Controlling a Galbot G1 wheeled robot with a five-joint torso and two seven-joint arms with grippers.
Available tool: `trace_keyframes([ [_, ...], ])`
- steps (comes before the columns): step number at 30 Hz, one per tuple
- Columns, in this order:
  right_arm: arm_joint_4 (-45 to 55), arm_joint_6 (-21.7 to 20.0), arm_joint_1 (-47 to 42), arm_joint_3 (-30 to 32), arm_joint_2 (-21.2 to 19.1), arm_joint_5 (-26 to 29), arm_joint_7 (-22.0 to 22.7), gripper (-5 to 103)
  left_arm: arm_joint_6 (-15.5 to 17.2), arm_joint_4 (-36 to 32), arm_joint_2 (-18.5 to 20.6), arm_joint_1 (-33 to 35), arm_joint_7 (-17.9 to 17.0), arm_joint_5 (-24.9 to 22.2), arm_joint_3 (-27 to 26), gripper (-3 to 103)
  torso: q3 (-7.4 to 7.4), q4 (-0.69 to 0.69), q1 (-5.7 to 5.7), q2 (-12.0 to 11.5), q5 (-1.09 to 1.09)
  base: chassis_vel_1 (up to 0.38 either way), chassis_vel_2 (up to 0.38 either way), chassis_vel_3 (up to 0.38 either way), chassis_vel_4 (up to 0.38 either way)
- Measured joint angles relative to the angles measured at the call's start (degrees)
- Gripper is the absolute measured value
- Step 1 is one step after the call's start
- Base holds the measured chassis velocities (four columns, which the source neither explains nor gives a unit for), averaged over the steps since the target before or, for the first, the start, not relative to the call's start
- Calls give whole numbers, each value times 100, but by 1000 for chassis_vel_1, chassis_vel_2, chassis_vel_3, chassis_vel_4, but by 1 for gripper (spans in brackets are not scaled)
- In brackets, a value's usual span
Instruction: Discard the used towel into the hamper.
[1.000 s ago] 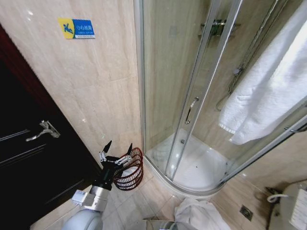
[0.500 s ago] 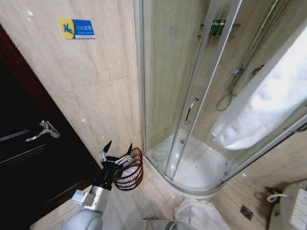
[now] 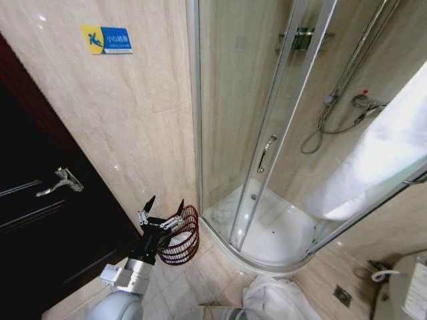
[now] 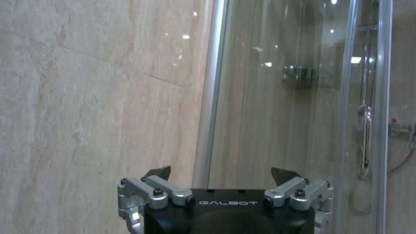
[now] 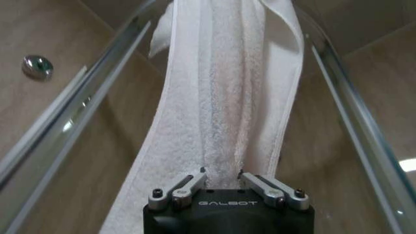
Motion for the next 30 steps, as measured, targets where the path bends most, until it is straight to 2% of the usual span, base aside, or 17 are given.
trace_keyframes([
  [10, 27, 560, -608, -226, 1032, -538, -296, 11, 0, 0, 1, 0, 0, 0, 0, 100, 0, 0, 0, 0, 2, 0, 0, 0, 0],
  [17, 44, 787, -819, -457, 1432, -865, -386, 11, 0, 0, 0, 0, 0, 0, 0, 100, 0, 0, 0, 0, 1, 0, 0, 0, 0],
  [24, 3, 1274, -1013, -705, 1869, -1342, -391, 11, 0, 0, 0, 0, 0, 0, 0, 100, 0, 0, 0, 0, 2, 0, 0, 0, 0],
  [25, -28, 1423, -1067, -764, 2050, -1462, -390, 11, 0, 0, 1, 0, 0, 0, 0, 100, 0, 0, 0, 0, 4, 0, 0, 0, 0],
  [30, -72, 1632, -1184, -831, 2311, -1579, -388, 11, 0, 0, 0, 0, 0, 0, 0, 100, 0, 0, 0, 0, 4, 0, 0, 0, 0],
])
